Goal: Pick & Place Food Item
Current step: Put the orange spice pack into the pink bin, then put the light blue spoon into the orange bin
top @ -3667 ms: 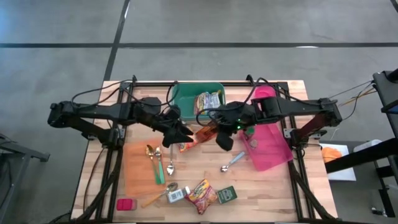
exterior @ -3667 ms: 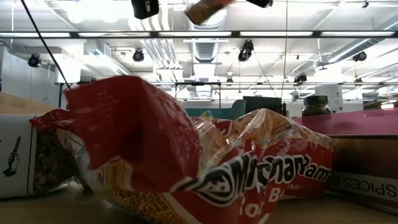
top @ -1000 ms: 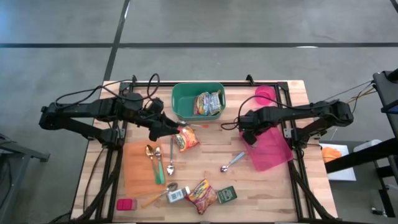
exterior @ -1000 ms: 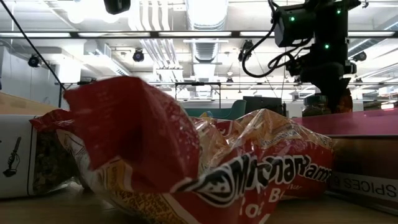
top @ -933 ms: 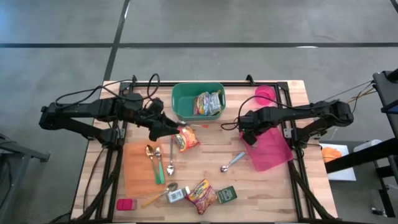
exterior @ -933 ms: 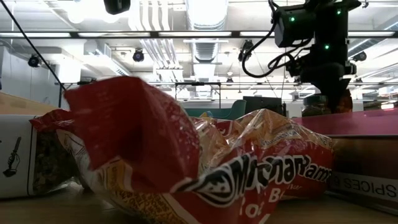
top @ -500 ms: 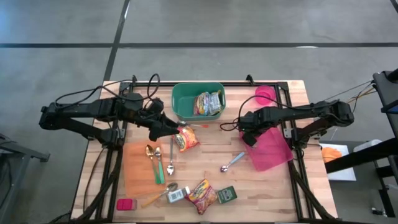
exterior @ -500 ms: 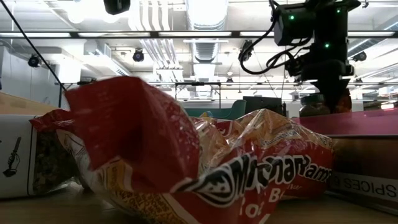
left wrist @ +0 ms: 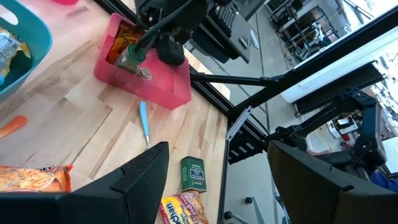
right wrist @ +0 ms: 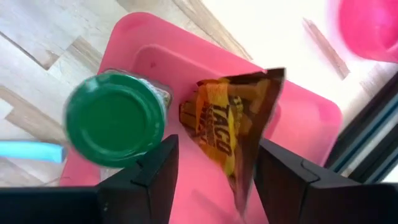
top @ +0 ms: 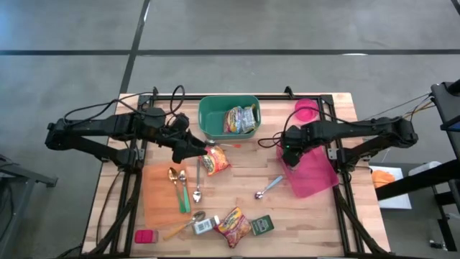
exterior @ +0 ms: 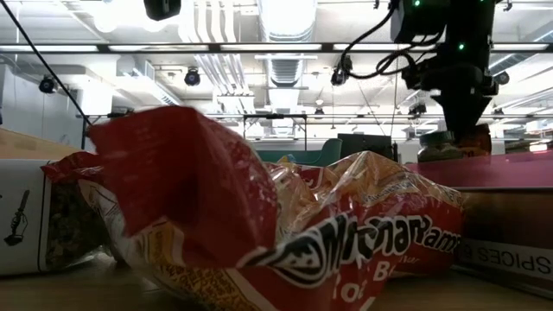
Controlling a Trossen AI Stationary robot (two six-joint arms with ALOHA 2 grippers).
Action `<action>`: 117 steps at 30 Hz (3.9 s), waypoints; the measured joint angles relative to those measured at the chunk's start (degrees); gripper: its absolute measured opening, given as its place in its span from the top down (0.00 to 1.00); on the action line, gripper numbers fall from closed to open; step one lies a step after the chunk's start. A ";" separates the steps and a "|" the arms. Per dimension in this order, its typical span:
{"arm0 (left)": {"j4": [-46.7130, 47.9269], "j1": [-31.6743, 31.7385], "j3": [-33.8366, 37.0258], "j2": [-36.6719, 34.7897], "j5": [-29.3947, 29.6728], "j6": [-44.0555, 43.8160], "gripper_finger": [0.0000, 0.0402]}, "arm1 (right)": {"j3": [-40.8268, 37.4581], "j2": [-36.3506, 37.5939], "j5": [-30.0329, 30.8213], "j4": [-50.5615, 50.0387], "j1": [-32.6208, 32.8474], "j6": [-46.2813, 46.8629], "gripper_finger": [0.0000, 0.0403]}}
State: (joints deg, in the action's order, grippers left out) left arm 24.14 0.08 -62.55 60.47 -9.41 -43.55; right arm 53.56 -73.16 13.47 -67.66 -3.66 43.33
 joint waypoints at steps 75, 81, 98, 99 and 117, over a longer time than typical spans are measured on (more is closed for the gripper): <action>7.08 -0.02 0.01 0.00 4.50 -4.96 0.31 | -0.44 -24.83 -12.72 27.08 20.18 -56.39 0.79; 7.08 -0.02 0.01 0.00 4.48 -5.59 0.31 | -0.46 -24.83 -12.77 27.32 20.17 -53.36 0.91; 6.31 -0.02 -0.03 -0.18 5.15 -5.99 0.31 | 3.34 -14.77 -8.98 33.48 20.12 -35.22 0.91; 6.10 -0.02 -0.03 -0.25 5.39 -5.92 0.31 | 3.50 -13.52 -8.10 34.37 20.04 -34.06 0.91; -9.27 -5.25 0.07 1.49 25.35 15.41 0.31 | 4.11 -0.55 6.24 73.28 12.47 -20.65 0.91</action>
State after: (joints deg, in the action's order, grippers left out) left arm 14.87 -5.17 -62.48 61.95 15.94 -28.14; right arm 57.67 -73.72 19.71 5.62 8.81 22.68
